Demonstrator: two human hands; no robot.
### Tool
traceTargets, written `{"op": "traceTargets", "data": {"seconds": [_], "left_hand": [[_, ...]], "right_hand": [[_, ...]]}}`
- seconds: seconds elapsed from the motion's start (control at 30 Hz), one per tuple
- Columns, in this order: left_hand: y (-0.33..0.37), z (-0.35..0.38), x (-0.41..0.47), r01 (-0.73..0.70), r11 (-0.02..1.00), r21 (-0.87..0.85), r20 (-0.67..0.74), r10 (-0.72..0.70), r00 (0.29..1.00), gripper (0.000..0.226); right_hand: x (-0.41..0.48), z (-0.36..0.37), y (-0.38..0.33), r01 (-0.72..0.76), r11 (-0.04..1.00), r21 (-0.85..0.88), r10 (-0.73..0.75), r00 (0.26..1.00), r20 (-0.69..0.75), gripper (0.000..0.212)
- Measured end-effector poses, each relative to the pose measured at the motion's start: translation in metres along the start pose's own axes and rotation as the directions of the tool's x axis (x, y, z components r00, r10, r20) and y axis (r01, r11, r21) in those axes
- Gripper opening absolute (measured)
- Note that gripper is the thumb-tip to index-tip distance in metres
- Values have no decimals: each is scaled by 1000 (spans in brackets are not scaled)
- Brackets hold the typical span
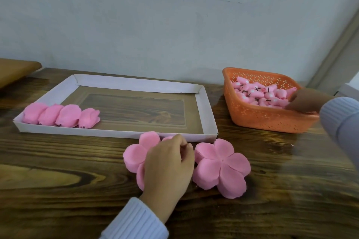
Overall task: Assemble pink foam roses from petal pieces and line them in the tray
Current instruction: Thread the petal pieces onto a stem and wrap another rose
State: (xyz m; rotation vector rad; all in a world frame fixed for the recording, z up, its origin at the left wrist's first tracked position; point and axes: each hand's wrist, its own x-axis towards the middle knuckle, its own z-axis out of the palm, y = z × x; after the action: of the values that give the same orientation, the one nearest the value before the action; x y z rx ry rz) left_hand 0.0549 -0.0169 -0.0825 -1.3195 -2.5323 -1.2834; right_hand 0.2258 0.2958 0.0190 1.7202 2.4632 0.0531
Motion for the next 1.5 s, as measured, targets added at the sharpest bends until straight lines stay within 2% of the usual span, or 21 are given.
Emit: {"op": "traceTargets", "data": {"seconds": [0.07,0.17,0.2,0.27,0.3,0.33,0.37,0.4,0.43,0.47,0.5,0.57,0.67,0.9,1.17,1.37,1.5], "left_hand": [[2,-2,0,-9,1000,20,4,9,1000,20],[4,-6,0,-62,995,74,-5,62,998,19],[6,-7,-1,-107,987,115,-17,110,994,18],[12,-9,-5,-215,958,188,-50,228,972,11],[15,-9,-7,-264,940,216,-62,283,957,10],[17,-8,-10,-301,923,239,-66,325,943,14],[18,-6,-11,-326,909,258,-59,352,934,19],[20,-5,-13,-332,900,281,-41,357,933,24],[20,-3,-14,-328,891,314,-17,350,936,28],[21,-3,-14,-313,884,347,10,331,944,32],[21,-3,-14,-299,877,375,34,310,950,34],[21,-3,-15,-279,868,411,72,274,959,34],[20,-3,-16,-253,858,447,93,237,967,24],[23,-4,-19,-265,875,406,82,254,964,19],[25,0,-24,-298,833,466,80,296,952,26],[25,-1,-27,-339,833,437,75,341,937,29],[26,-3,-29,-425,811,402,88,428,899,18]], "right_hand": [[2,-7,2,-43,998,-38,41,998,-51,19],[1,-28,5,-112,981,-157,60,951,-303,28],[-1,-35,5,-89,990,-108,38,914,-404,33],[-22,-45,-4,80,981,179,44,800,-599,35],[-40,-47,-14,197,933,303,56,751,-658,32],[-59,-47,-26,299,866,400,57,737,-674,28],[-80,-43,-41,385,769,511,53,757,-651,23],[-101,-37,-58,435,625,648,42,811,-584,19],[-121,-27,-76,429,458,778,1,875,-483,18],[-138,-16,-91,388,335,859,-59,918,-392,18],[-152,-3,-105,344,284,895,-115,939,-325,18],[-173,24,-127,288,264,920,-141,956,-258,17],[-189,59,-141,256,180,950,-56,967,-250,14],[-176,90,-136,271,257,928,67,953,-297,11],[-170,94,-126,343,316,885,70,921,-382,15],[-172,95,-127,357,358,863,52,915,-400,16],[-172,95,-126,363,381,850,49,911,-411,16]]}}
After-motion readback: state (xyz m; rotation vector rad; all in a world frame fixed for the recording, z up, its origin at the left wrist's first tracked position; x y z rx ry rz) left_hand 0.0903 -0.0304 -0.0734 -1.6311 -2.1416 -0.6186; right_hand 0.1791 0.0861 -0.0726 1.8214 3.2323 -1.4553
